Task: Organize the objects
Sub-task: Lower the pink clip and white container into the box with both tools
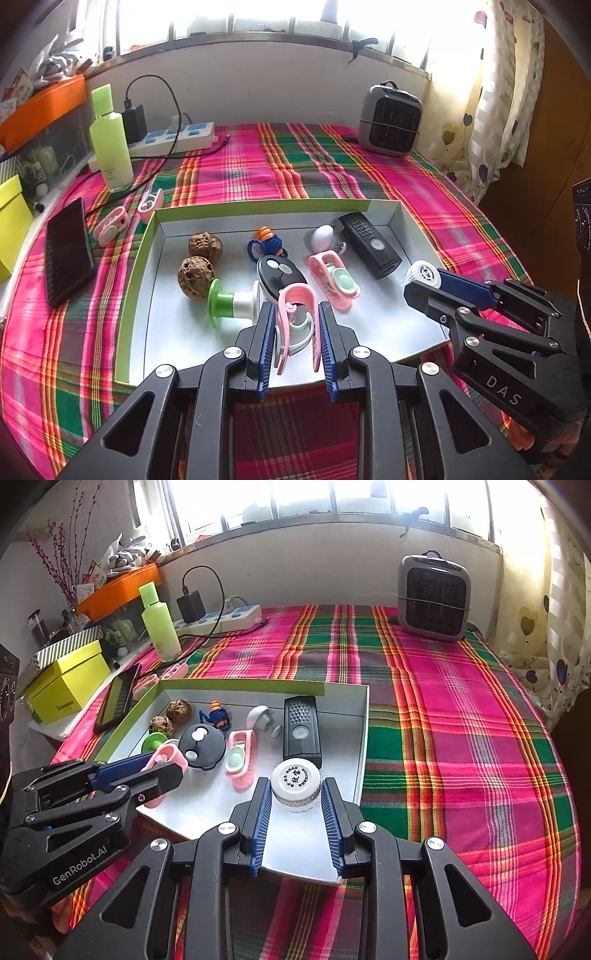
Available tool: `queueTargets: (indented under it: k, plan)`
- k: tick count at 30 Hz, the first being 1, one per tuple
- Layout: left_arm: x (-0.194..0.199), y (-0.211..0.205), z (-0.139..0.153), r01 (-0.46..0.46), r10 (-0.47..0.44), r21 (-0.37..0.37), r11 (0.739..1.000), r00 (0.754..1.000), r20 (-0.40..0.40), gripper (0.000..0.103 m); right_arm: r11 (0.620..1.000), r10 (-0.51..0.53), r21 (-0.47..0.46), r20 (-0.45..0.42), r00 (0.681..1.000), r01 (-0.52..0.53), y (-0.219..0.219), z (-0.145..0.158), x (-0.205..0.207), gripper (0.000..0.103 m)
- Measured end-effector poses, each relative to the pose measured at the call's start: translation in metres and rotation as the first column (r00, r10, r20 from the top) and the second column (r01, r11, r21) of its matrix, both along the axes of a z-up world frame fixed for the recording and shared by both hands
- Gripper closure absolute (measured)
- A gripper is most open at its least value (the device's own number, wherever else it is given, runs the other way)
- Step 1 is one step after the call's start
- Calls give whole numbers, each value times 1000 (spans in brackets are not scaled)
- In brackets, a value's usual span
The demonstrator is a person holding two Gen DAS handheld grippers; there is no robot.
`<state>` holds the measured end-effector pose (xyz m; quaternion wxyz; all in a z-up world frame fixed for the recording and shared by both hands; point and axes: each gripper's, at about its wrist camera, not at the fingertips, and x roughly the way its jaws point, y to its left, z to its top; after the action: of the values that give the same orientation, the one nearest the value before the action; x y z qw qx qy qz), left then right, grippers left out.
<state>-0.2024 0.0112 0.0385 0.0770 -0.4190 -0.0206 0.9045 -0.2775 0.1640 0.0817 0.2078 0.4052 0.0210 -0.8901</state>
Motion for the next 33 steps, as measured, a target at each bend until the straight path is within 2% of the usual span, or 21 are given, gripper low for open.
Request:
queueTargets:
  k: [9, 33]
  plan:
    - [-11, 4, -11, 4, -4, 2, 1000, 999, 33, 82, 1000, 15, 12, 27, 1000, -15, -5, -8, -10, 74]
    - [-18, 3, -20, -5, 6, -11, 1000, 999, 54, 82, 996, 85, 17, 50, 995, -86, -17, -15, -13, 74]
